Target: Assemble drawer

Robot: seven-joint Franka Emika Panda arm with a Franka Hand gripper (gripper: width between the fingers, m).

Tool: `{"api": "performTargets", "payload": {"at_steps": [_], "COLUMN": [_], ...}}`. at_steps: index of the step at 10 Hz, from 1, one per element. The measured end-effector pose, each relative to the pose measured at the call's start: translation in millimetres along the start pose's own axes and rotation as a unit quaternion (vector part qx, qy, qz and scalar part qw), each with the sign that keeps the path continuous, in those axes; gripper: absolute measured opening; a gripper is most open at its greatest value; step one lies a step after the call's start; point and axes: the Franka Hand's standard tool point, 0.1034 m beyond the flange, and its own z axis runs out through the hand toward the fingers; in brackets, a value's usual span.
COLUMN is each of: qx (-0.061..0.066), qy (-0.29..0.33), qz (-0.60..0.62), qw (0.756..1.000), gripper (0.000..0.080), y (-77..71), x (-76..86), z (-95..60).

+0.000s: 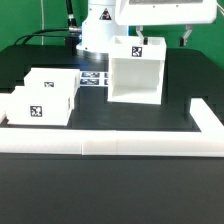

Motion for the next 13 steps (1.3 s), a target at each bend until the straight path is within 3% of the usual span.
{"api": "performTargets", "payload": {"at_steps": [4, 5, 6, 12, 13], "qx": [0.000, 0.000, 0.000, 0.001, 0.004], "qy": [0.000, 0.000, 0.000, 0.000, 0.000], "qz": [0.001, 0.001, 0.001, -0.001, -0.024], "qw": [1.000, 1.000, 1.000, 1.000, 1.000], "gripper": [0.0105, 0.0105, 0.0036, 0.0037, 0.0037], "y": [0.4, 0.4, 0.3, 0.4, 0.6], "x": [-0.2, -0.2, 0.0, 1.2, 16.1], "z": [1.2, 1.2, 1.0, 0.9, -0.5]}}
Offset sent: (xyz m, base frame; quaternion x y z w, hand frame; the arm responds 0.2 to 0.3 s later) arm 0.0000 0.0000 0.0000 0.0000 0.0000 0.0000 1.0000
